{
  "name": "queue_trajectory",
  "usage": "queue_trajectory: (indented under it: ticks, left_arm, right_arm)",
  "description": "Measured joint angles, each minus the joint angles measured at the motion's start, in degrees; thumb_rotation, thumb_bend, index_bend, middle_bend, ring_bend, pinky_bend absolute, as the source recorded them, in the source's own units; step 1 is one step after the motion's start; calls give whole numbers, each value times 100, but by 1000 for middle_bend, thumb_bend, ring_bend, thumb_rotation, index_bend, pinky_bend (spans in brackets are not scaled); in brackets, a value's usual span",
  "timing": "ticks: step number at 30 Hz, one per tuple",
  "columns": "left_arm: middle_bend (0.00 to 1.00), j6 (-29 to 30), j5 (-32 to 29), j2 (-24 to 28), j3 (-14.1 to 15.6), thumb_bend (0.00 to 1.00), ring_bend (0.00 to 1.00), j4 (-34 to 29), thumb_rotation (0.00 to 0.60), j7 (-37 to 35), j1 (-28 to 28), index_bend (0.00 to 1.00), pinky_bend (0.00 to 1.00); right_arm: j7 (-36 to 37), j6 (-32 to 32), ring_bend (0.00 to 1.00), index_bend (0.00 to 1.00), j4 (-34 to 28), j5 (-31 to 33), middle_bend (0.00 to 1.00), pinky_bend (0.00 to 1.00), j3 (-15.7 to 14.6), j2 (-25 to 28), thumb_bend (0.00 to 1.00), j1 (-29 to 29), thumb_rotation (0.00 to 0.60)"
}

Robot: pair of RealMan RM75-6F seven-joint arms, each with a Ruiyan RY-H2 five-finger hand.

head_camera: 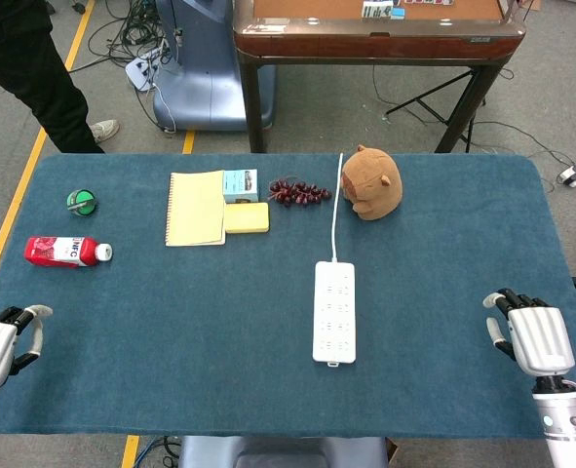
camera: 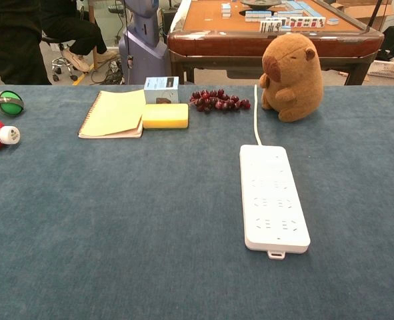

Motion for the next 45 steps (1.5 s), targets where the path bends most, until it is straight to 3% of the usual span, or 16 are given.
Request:
queue_trajectory:
  ticks: [13, 17, 22, 26, 30, 34, 45]
  left_arm:
    - [532, -15, -93, 35, -18, 606, 432, -3, 600, -54, 30, 457, 640]
    - [532, -53, -88, 30, -11, 606, 432, 20, 600, -60, 15, 457, 640]
    - [532, 42, -74, 60, -15, 606, 432, -4, 600, -111, 49, 457, 641]
    - [532, 78, -76, 87, -22, 606, 432, -12, 600, -163, 71, 457, 640]
    - [532, 74, -85, 101, -22, 606, 432, 13, 600, -224, 78, 457, 640]
    - [532, 39, -92, 93, -19, 606, 432, 46, 600, -239, 69, 457, 641]
    - [532, 4, -126, 107, -31, 606, 432, 68, 600, -321, 67, 457, 640]
  right_arm:
    - [-143, -369, 504, 422, 50, -145, 449, 599, 34, -163, 380, 193, 600]
    - [-238, -652, 704, 422, 40, -205, 584, 773, 105, -238, 418, 436, 600]
    - [-468, -1342, 921, 422, -47, -149, 800, 926, 331, -327, 655, 977, 600]
    - [-801, -1991, 996, 422, -93, 108, 912, 995, 583, -457, 734, 1473, 600]
    - [-1251, -2559, 1000, 422, -69, 588, 989, 1000, 843, -668, 809, 1952, 600]
    - [-1855, -2944, 1000, 422, 25, 1149, 1000, 1000, 1024, -936, 840, 2355, 600]
    - [-2861, -3414, 1000, 422, 473, 2149, 1000, 1000, 1134, -1702, 856, 3170, 600]
